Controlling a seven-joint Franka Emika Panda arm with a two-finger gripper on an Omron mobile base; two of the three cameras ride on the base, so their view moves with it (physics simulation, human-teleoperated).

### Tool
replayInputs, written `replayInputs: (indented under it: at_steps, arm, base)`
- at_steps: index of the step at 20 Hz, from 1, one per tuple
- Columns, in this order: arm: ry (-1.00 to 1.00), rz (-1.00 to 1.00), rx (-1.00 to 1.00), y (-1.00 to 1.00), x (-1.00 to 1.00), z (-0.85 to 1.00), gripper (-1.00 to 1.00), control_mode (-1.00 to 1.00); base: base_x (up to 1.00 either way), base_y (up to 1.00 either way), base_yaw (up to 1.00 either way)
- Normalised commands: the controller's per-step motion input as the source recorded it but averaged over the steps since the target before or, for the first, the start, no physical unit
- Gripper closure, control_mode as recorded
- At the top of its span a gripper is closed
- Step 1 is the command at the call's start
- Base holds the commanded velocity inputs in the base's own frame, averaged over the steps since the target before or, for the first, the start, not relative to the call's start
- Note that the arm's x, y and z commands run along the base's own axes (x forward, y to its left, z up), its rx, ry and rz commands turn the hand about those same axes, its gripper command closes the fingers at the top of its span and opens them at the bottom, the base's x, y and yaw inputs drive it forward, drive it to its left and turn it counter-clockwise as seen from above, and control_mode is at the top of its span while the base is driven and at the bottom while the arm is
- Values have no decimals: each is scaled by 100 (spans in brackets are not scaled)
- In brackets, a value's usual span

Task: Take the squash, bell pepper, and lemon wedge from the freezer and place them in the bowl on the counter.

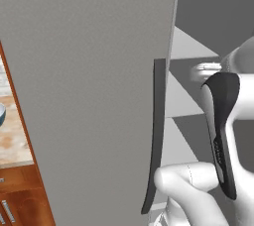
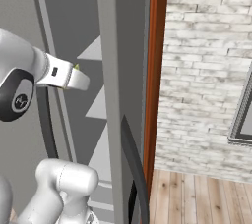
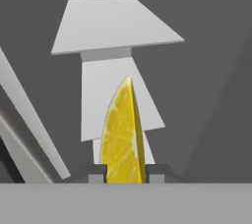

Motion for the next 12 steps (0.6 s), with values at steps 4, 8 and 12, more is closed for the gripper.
replayInputs:
  at_steps: [4, 8, 12]
  arm:
    - [5, 8, 2, 0, -35, 0, 100, -100]
    - [4, 6, 0, 2, -37, 0, 100, -100]
    - [2, 0, 0, 11, -35, 0, 100, -100]
  base:
    - [0, 0, 0]
    - [0, 0, 0]
    - [0, 0, 0]
